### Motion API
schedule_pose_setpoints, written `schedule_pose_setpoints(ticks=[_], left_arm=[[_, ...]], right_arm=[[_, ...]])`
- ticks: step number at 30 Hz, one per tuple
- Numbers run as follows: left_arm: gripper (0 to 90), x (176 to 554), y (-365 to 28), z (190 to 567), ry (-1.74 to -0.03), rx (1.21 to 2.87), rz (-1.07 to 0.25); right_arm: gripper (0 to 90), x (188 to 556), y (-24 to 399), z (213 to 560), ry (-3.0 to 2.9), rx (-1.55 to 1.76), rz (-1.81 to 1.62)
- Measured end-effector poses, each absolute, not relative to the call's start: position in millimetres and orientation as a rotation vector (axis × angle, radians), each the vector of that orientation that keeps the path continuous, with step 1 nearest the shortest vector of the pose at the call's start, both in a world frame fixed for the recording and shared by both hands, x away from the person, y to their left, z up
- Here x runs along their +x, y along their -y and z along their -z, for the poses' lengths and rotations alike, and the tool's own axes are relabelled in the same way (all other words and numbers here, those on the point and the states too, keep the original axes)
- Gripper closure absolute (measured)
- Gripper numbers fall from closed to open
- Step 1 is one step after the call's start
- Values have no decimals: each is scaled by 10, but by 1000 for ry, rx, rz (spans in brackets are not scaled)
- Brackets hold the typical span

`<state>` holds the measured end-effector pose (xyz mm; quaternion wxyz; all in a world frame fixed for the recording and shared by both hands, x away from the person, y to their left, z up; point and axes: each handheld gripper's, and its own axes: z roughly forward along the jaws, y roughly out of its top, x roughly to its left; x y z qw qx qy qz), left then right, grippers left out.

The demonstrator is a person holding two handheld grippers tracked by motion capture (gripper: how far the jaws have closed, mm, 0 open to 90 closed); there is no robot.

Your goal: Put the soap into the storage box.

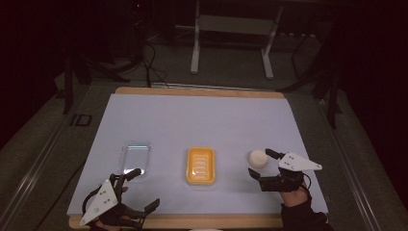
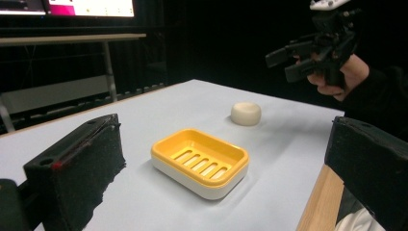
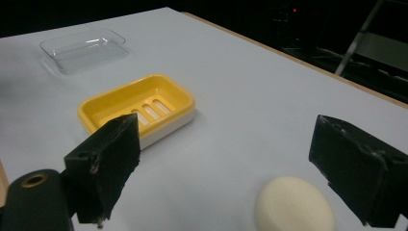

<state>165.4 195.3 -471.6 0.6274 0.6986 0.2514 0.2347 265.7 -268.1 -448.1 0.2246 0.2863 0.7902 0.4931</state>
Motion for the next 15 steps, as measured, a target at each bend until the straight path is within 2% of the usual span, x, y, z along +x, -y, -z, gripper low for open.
schedule_pose_setpoints(ticks=[15], left_arm=[[1,1649,-1956,4704,-568,1604,-560]], right_arm=[[105,2720,2685,4500,-2224,776,-1390]])
